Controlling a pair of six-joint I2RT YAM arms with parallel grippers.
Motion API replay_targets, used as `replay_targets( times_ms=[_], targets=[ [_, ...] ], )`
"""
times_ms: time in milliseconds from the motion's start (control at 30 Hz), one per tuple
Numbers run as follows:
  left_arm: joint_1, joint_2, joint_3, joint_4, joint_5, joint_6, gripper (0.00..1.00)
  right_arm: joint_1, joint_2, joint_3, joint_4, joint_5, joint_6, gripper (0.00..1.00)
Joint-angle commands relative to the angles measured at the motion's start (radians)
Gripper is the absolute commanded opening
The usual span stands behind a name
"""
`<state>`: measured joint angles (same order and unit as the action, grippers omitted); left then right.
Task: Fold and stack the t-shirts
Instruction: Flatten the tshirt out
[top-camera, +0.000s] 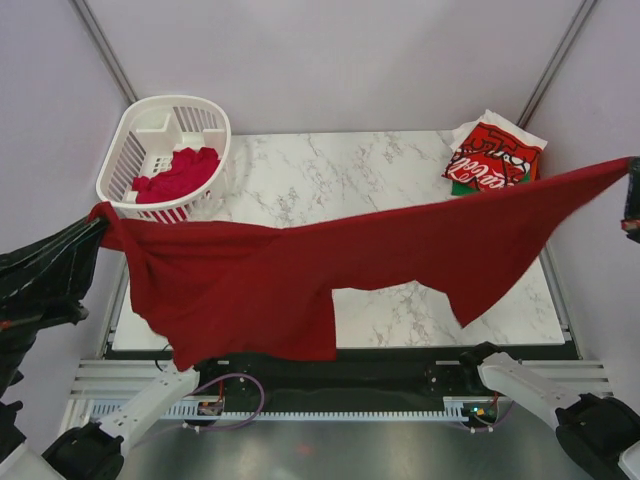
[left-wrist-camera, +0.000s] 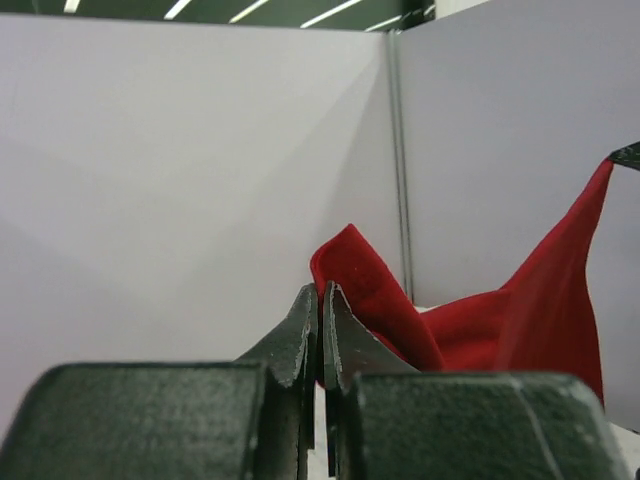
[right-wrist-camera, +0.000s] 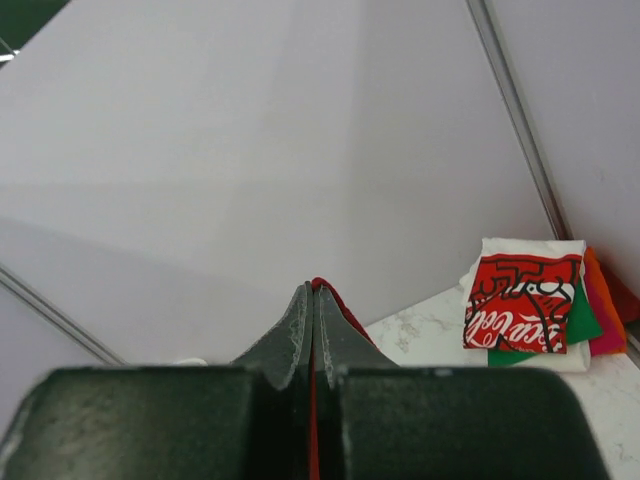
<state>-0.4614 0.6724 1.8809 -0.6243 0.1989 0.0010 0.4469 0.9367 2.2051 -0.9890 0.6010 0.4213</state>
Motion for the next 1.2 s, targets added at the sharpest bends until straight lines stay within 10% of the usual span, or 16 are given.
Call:
replay_targets(
  times_ms=[0,633,833,900,933,967,1167],
  targets=[
    [0.001,0.058,0.078,0.074,0.155,0.057,0.02,-0.004,0.014,0.016,0.044,0.057,-0.032,0.0],
    [0.085,0.647,-0.005,0.328,0.273,0.185,0.02,-0.114,0.532,-0.119,0.257,0.102,-0.078,0.0],
    [0.328,1.243,0.466,0.333,0.444,0.009,0.08,-0.338,0.919,-0.049,0.328,-0.104,0.057,0.0],
    [0.368,1.546,0.634,0.327,0.409,-0.105,0.95,-0.379,1.134,0.139,0.288,-0.186,0.056,0.34],
    [0.41,1.607,0.688,0.362,0.399,-0.262,1.0,-0.389,1.206,0.227,0.245,-0.207,0.062,0.89],
    [0.427,1.653,0.632,0.438,0.404,-0.338,1.0,-0.39,1.265,0.307,0.165,-0.21,0.054,0.98],
    [0.445,1.633,0.515,0.44,0.482,-0.461,1.0,-0.392,1.148,0.112,0.308,-0.181,0.019,0.98]
  ],
)
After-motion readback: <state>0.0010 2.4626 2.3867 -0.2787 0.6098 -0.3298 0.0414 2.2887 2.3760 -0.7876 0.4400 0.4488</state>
